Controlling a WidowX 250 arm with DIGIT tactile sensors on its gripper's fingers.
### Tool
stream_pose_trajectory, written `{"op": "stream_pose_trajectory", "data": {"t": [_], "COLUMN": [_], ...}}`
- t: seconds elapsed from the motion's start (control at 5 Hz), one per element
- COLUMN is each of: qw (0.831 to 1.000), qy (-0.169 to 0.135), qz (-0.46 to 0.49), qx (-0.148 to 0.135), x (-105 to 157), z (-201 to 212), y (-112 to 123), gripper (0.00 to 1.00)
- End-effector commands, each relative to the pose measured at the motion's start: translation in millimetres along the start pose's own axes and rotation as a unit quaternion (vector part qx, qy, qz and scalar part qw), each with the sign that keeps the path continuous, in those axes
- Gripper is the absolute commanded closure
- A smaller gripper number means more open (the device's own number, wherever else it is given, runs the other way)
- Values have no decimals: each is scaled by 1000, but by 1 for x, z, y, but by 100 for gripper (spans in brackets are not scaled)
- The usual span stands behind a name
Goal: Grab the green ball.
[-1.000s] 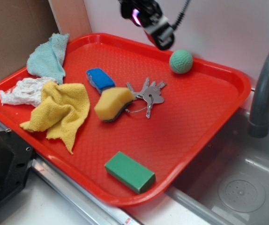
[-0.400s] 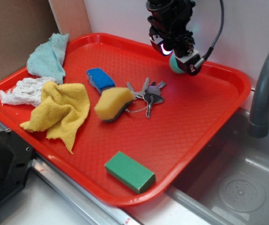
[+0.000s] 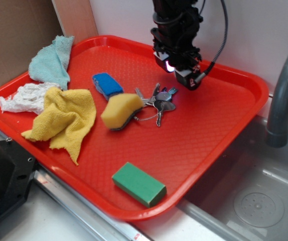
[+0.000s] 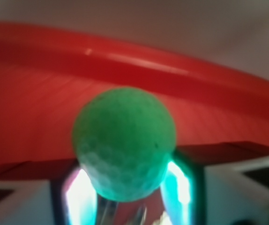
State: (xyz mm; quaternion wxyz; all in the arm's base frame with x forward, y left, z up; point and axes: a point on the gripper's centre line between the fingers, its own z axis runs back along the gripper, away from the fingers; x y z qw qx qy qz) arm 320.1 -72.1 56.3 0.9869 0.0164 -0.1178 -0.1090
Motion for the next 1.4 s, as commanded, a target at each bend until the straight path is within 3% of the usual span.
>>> {"op": "stream_pose_trajectory", "data": {"t": [0.0, 0.4, 0.6, 0.8, 1.0, 1.2], "qw": [997, 996, 988, 963, 926, 875], "qy": [-79, -64, 20, 114, 103, 78], "qz": [4, 31, 143, 239, 359, 471], "qx": [-18, -51, -62, 46, 50, 77], "x": [-45, -82, -89, -80, -87, -91], "z": [136, 189, 198, 191, 191, 194], "y": [-5, -3, 3, 36, 60, 68], "gripper": [100, 100, 100, 100, 100, 100]}}
